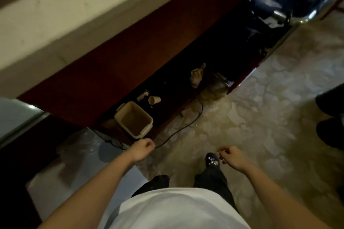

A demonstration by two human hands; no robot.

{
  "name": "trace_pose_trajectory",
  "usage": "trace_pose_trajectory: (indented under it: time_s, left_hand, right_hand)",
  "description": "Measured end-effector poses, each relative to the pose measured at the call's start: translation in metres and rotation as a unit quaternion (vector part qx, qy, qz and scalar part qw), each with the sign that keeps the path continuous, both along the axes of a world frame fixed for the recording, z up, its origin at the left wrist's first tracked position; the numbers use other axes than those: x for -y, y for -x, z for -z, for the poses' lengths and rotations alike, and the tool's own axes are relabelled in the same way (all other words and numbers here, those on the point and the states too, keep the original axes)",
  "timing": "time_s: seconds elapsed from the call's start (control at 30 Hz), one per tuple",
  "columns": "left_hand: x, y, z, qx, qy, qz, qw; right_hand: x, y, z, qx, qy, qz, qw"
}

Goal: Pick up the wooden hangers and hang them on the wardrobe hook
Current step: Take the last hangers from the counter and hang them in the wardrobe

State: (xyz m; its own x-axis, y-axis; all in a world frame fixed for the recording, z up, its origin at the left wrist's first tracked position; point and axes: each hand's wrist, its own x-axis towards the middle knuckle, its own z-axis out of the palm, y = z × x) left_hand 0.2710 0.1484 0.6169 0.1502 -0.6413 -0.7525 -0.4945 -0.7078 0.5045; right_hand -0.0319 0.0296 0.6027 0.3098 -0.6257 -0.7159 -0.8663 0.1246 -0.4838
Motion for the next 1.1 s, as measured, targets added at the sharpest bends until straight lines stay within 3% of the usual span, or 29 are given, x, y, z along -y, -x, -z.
trace_pose_trajectory:
  time_s: [0.2,0.3,0.43,0.67,0.8,0.9,1.1]
  left_hand:
    - [0.112,0.047,-0.085,0.023,0.067,0.018,0.997]
    - [0.154,0.06,-0.146,0.042,0.127,0.006,0.991]
    - [0.19,0.059,-0.224,0.087,0.195,0.002,0.977]
    - [0.22,0.029,-0.343,0.246,0.317,-0.026,0.916]
    - [0.235,-0.008,-0.389,0.285,0.356,-0.057,0.888]
    - [0.254,-0.052,-0.41,0.322,0.343,-0.082,0.879]
    - [0.306,-0.14,-0.399,0.387,0.195,-0.139,0.89]
  right_hand:
    - [0.144,-0.026,-0.062,0.113,0.106,-0.136,0.978]
    - [0.204,-0.05,-0.114,0.172,0.195,-0.208,0.943]
    - [0.255,-0.086,-0.195,0.247,0.232,-0.283,0.897]
    - [0.3,-0.152,-0.323,0.369,0.324,-0.362,0.792]
    - [0.325,-0.205,-0.369,0.382,0.348,-0.394,0.76]
    - [0.347,-0.257,-0.391,0.37,0.363,-0.402,0.755]
    - [0.39,-0.37,-0.386,0.25,0.396,-0.441,0.766]
